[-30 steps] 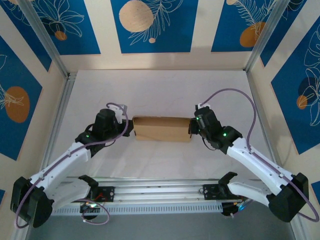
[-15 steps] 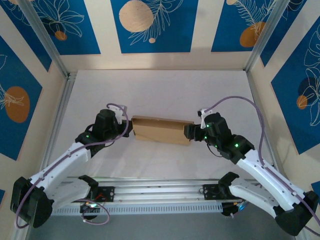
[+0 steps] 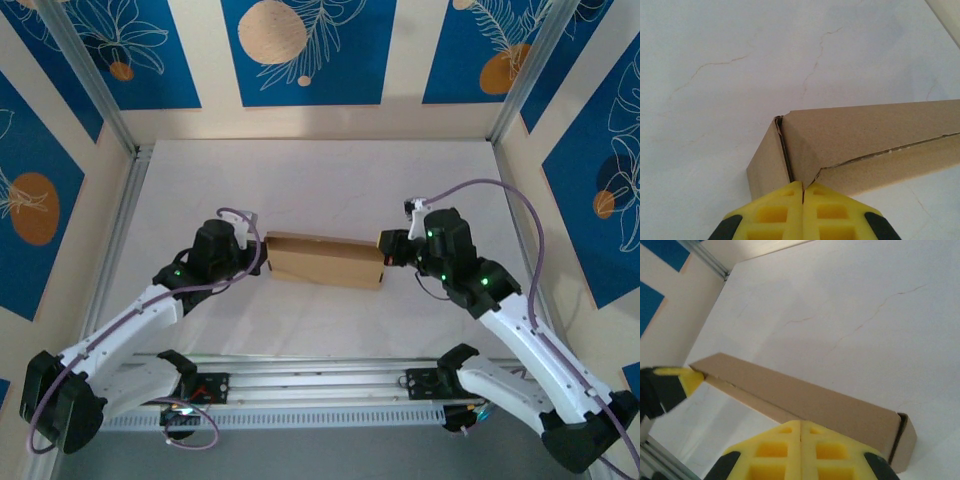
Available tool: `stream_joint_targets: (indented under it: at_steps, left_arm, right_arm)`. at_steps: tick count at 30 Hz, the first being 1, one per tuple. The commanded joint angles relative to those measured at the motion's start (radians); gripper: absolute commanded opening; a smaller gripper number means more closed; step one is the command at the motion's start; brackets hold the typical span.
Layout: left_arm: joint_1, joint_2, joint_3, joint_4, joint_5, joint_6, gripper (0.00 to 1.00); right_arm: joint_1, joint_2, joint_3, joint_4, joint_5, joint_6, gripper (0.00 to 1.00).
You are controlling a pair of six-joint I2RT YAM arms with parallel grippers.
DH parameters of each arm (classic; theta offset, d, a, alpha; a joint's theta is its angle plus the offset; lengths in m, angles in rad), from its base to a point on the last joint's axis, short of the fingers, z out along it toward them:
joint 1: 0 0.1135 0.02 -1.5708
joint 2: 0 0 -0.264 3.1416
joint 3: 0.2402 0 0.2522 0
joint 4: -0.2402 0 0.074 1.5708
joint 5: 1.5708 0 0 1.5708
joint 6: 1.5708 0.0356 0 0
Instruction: Fold the paper box
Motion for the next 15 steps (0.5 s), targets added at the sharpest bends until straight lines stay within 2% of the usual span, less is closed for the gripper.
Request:
stream_joint_targets:
  at_steps: [1,6,15]
  left_arm:
    - [-0.021,0.033,-0.003,-0.121,-0.017,0.024,0.00]
    - [-0.024,0.032,-0.004,-0.128,-0.028,0.030,0.00]
    - [-0.027,0.032,-0.006,-0.125,-0.015,0.029,0.00]
  right_arm:
    - [-0.008,0.050,0.063,-0.046,-0.002,0.083,0.00]
    - [-0.008,0.137,0.102,-0.091,-0.007,0.135,0.00]
    - [-0.004,0.186,-0.022,-0.097,0.012,0.118,0.00]
